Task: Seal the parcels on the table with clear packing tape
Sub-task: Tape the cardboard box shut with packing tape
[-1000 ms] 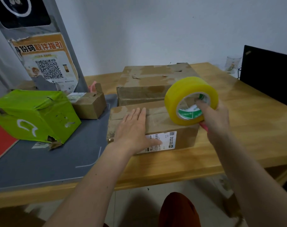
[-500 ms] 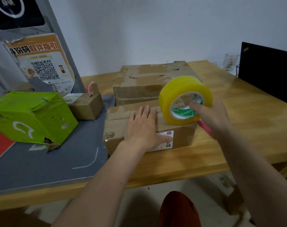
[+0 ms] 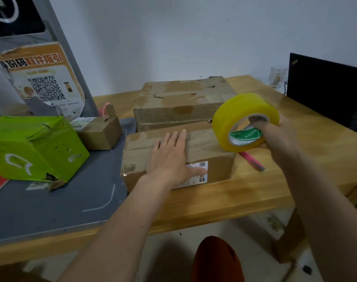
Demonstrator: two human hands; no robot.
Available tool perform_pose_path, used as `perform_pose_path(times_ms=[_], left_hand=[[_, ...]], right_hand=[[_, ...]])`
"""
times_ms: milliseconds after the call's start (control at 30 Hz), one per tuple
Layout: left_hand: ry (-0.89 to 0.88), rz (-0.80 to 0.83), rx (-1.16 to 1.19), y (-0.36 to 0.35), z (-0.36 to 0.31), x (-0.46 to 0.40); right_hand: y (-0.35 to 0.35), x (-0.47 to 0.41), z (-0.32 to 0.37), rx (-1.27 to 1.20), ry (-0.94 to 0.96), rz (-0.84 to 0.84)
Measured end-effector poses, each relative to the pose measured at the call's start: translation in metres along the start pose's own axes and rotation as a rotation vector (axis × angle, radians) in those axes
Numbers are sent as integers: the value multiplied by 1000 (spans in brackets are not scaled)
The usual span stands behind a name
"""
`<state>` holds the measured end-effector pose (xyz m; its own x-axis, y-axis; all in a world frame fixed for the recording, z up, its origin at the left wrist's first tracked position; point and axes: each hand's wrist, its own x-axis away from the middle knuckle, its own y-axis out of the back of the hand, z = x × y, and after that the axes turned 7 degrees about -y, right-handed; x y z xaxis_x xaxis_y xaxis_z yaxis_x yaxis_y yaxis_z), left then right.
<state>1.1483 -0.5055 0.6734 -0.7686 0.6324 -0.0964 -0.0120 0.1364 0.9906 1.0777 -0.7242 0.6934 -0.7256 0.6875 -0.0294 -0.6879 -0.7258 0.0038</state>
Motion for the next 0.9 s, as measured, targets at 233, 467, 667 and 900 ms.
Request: perform_pose_path(times_ms=[233, 467, 667, 900], left_hand=[[-8, 18, -23, 1, -1, 0], [-11, 13, -55, 7, -3, 3], [-92, -21, -298, 37, -17, 4], [18, 66, -262, 55, 24, 32]], right_hand=[[-12, 4, -29, -374, -301, 146], [-12, 3, -27, -376, -389, 170], [-7, 18, -32, -492, -492, 203], [-56, 43, -29, -582, -539, 311]])
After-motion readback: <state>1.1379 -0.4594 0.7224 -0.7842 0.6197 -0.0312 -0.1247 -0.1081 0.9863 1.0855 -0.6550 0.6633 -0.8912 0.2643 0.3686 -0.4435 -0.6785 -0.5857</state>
